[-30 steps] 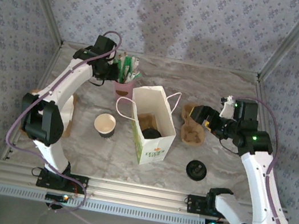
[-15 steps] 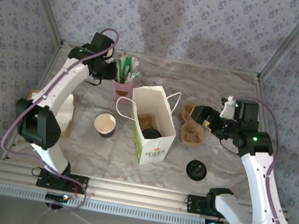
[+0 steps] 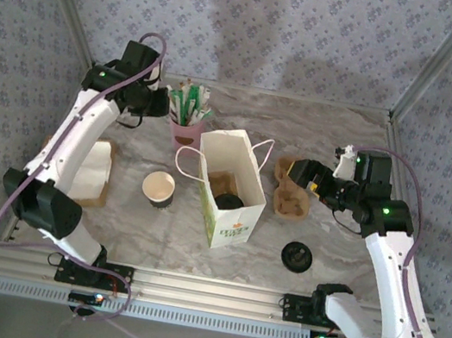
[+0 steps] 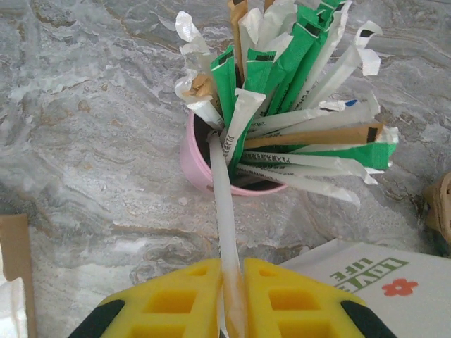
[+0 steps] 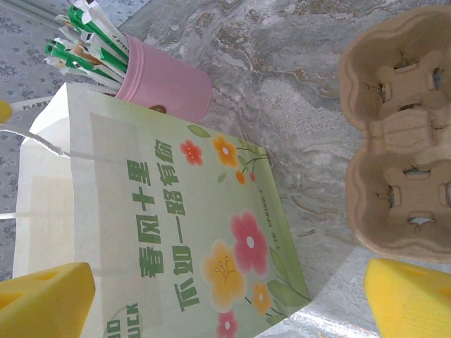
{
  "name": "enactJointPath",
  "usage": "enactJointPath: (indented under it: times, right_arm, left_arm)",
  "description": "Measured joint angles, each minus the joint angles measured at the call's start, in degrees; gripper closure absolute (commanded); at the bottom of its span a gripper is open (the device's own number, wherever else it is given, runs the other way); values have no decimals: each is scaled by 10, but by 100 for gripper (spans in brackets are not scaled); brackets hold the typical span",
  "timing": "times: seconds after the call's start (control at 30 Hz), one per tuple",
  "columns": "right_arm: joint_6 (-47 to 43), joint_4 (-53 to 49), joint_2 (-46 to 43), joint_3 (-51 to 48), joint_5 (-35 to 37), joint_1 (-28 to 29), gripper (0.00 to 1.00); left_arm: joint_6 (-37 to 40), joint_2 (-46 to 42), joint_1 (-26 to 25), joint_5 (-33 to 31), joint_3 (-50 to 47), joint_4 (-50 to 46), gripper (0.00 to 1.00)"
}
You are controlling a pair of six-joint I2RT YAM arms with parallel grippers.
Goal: Pack the takeout coffee
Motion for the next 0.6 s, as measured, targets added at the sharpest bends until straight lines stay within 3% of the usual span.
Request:
enactJointPath:
  times: [0.47,0.6]
  right_arm:
    - [11,3,-8,1,0,1,0]
    - [15,3,-9,2,0,5,0]
  left_arm:
    - [3,-116,0,11,31,-57,80]
    - [7,-137,0,17,35,-68,60]
